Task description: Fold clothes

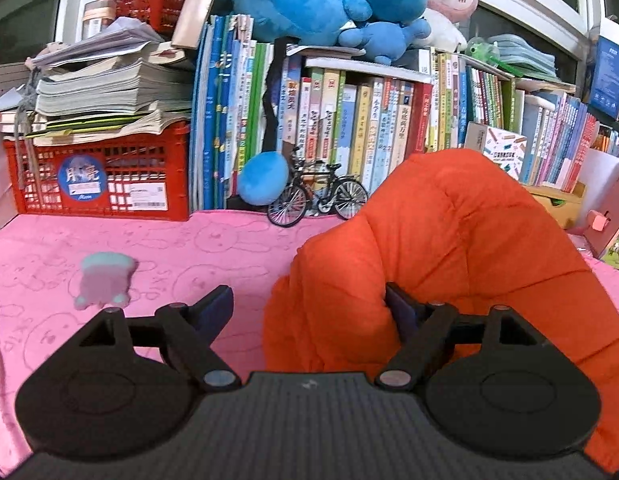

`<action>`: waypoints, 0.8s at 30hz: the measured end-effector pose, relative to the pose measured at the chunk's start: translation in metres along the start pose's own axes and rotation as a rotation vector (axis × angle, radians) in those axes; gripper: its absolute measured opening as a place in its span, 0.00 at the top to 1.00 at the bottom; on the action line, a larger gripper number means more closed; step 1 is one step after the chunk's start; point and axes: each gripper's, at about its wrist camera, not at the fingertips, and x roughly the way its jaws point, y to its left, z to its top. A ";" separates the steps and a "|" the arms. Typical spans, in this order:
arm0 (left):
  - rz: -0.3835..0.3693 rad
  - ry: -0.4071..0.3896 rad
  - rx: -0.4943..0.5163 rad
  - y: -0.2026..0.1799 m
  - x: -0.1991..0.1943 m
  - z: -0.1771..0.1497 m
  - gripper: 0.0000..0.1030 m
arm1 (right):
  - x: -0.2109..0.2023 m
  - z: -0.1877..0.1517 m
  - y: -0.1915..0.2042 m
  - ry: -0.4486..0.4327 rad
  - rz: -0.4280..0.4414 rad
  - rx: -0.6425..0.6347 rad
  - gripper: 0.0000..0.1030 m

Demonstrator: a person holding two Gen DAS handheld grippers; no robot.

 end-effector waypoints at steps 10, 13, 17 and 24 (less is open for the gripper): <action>0.056 0.018 -0.027 0.007 -0.002 -0.016 0.20 | 0.031 -0.029 -0.059 0.104 0.072 0.385 0.36; 0.062 0.014 -0.025 0.002 -0.002 -0.018 0.20 | 0.049 -0.023 -0.056 0.110 0.100 0.409 0.57; 0.039 0.005 -0.038 0.003 -0.007 -0.027 0.20 | 0.054 -0.032 -0.072 0.145 0.075 0.582 0.71; 0.071 -0.061 -0.013 -0.005 -0.032 -0.045 0.19 | 0.065 -0.069 -0.106 0.201 0.119 0.898 0.75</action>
